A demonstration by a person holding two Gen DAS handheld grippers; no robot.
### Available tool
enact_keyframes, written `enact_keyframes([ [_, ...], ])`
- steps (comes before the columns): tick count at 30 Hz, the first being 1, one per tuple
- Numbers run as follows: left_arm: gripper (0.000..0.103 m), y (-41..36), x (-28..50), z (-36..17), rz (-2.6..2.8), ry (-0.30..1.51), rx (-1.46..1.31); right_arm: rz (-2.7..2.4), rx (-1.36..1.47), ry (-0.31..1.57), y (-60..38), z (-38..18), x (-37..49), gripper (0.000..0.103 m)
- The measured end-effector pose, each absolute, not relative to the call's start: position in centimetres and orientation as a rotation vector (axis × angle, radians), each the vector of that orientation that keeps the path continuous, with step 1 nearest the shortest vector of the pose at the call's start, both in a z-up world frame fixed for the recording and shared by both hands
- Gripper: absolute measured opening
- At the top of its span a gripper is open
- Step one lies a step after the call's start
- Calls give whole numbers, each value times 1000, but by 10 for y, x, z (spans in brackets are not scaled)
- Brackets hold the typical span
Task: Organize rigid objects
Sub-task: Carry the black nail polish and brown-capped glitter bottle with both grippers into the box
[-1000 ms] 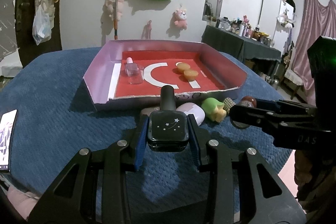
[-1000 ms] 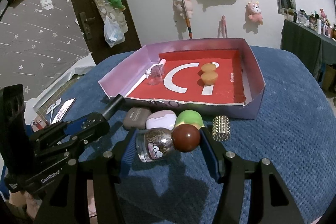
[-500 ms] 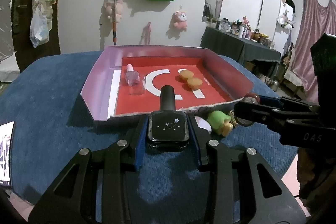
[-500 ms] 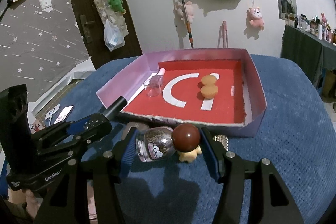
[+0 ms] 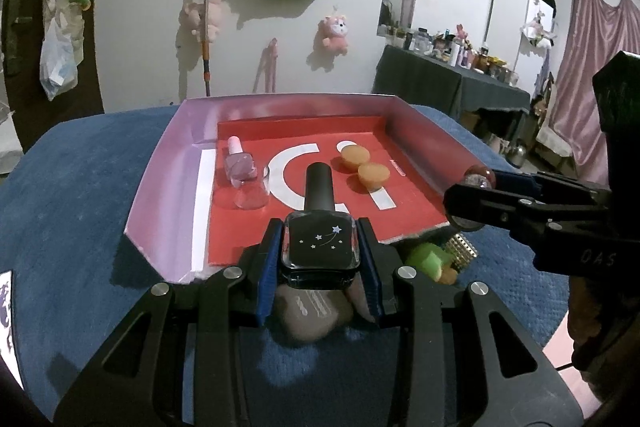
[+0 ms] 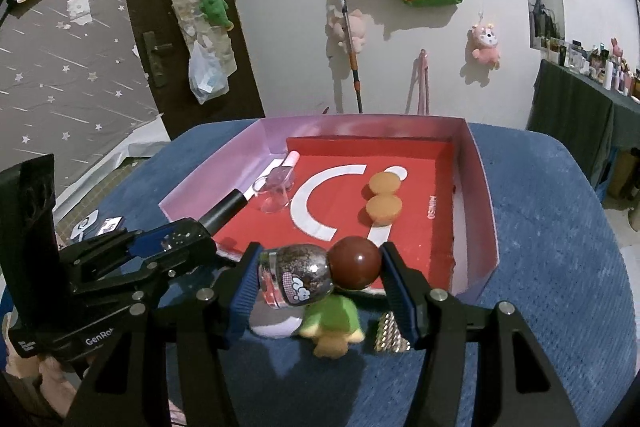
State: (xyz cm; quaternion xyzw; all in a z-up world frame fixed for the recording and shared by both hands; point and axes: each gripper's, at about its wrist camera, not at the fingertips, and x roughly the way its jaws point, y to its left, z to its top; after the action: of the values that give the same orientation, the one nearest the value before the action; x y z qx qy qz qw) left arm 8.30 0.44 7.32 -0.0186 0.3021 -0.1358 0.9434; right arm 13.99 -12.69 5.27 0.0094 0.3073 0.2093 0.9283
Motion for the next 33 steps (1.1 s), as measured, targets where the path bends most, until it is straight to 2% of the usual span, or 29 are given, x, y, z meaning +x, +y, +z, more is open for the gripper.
enact_keyframes([
  [22,34,9,161,39,-275,795,-56,366,31,809,-126,17,229,61],
  [33,34,11,183,25,-255,849,-50,332,5,837,-119,6,248,61],
])
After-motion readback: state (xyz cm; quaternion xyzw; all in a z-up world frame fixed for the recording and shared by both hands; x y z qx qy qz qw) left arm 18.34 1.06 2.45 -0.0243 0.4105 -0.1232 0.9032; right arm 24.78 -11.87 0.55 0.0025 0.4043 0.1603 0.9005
